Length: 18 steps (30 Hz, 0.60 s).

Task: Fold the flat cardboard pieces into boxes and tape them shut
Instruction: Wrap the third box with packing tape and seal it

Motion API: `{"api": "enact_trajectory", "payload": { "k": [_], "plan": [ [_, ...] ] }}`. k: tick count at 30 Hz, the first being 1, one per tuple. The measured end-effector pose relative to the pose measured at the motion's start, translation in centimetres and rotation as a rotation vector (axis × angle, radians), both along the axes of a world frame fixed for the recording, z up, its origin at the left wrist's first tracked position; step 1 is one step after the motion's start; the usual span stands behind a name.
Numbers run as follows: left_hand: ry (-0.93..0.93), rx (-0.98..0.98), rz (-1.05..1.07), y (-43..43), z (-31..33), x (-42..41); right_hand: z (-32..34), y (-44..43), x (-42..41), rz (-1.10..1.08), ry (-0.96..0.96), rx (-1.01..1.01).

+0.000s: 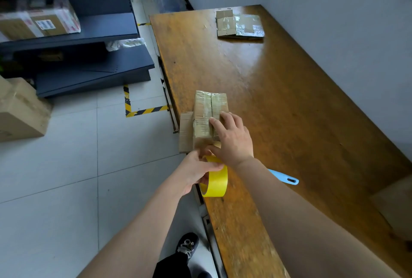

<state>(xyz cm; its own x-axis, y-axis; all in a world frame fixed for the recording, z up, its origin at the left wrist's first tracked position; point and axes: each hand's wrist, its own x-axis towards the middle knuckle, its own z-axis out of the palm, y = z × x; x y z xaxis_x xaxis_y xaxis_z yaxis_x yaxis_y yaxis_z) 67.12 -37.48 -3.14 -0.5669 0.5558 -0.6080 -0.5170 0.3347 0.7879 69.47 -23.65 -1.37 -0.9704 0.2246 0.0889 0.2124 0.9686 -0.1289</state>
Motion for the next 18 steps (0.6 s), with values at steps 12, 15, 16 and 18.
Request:
{"api": "enact_trajectory", "payload": {
  "k": [12,15,16,18],
  "plan": [
    [-0.036,-0.018,-0.035,-1.0,0.1,-0.2,0.3,0.3,-0.3,-0.057,0.052,-0.068],
    [-0.049,-0.023,-0.083,-1.5,0.4,-0.7,0.3,-0.3,-0.5,-0.152,0.054,-0.105],
    [-0.055,-0.021,-0.092,-1.7,0.4,-0.9,0.3,-0.6,-0.7,-0.167,0.048,-0.115],
    [-0.062,-0.014,-0.099,-2.1,0.6,-1.2,0.4,-1.3,-1.3,-0.158,0.017,-0.101]
  ]
}}
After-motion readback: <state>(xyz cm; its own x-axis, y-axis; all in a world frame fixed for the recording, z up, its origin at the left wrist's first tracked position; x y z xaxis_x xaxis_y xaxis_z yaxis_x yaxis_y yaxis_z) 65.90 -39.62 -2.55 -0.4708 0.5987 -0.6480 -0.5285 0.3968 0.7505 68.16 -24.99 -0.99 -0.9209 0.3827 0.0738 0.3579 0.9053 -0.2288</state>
